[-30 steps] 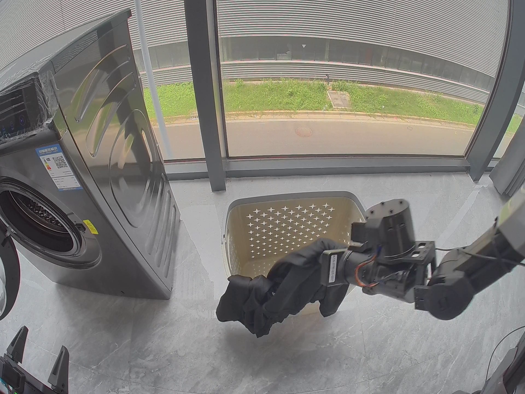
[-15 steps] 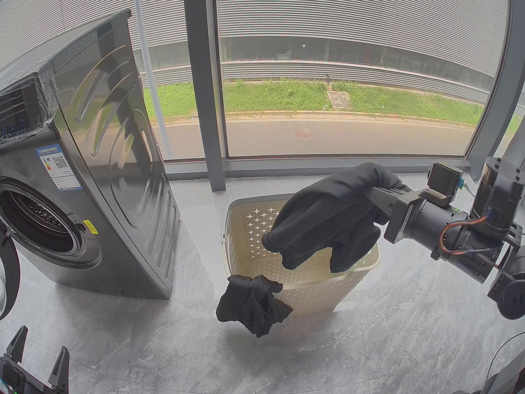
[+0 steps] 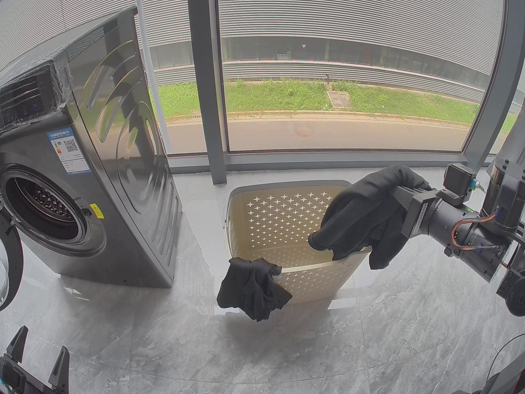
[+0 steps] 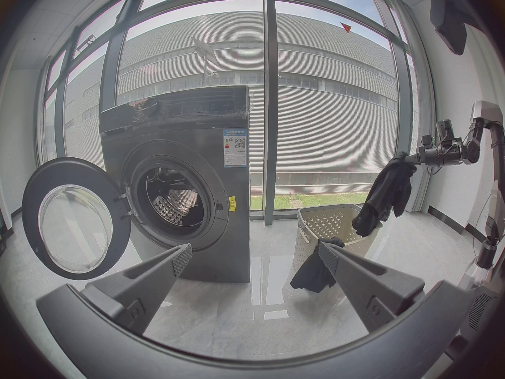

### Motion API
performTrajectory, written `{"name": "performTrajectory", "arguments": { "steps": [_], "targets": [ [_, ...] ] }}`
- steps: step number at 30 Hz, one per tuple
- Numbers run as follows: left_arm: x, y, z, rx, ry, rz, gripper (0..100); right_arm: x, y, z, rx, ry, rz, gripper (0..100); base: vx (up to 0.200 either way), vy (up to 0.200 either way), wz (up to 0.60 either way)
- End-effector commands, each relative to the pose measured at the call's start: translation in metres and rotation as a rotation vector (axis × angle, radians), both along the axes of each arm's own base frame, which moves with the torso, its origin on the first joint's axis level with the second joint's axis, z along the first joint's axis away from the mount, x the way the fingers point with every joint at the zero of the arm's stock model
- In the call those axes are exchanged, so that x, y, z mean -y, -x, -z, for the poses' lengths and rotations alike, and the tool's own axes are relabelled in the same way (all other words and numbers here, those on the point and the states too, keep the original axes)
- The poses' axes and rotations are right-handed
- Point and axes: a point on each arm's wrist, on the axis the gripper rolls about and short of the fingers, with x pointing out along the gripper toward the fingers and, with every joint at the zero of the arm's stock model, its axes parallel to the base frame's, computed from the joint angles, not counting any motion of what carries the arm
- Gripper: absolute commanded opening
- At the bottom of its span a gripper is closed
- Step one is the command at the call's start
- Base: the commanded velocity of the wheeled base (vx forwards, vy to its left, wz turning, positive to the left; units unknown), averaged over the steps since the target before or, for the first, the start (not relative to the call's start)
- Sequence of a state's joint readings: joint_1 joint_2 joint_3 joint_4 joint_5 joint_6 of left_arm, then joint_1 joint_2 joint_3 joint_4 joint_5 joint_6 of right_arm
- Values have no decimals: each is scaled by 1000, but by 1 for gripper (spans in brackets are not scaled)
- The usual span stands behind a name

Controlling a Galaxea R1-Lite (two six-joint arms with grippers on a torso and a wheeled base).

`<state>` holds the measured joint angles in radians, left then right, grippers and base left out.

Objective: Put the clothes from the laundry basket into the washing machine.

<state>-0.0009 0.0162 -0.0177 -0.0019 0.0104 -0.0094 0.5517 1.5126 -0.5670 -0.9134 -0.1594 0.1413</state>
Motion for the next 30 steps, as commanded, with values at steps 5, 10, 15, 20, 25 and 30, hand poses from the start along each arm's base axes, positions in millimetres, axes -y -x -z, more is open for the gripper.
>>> {"name": "performTrajectory", "arguments": {
  "steps": [5, 10, 15, 20, 25, 30],
  "targets": [
    [0, 0, 5, 0, 3, 2, 100, -2, 1, -1, -3, 1, 9, 0, 0, 80, 0],
    [0, 0, 5, 0, 6, 3, 100, -4, 2, 1, -11, -4, 0, 0, 0, 200, 0],
    [0, 0, 5, 0, 8, 3, 100, -4, 3, 1, -12, -6, 2, 0, 0, 200, 0],
    [0, 0, 5, 0, 9, 3, 100, -5, 3, 1, -8, -8, -3, 0, 0, 200, 0],
    [0, 0, 5, 0, 9, 5, 100, -10, 6, -1, -1, -13, -26, 0, 0, 200, 0],
    [0, 0, 5, 0, 11, 13, 100, -15, 9, -1, 2, -15, -41, 0, 0, 200, 0]
  ]
}}
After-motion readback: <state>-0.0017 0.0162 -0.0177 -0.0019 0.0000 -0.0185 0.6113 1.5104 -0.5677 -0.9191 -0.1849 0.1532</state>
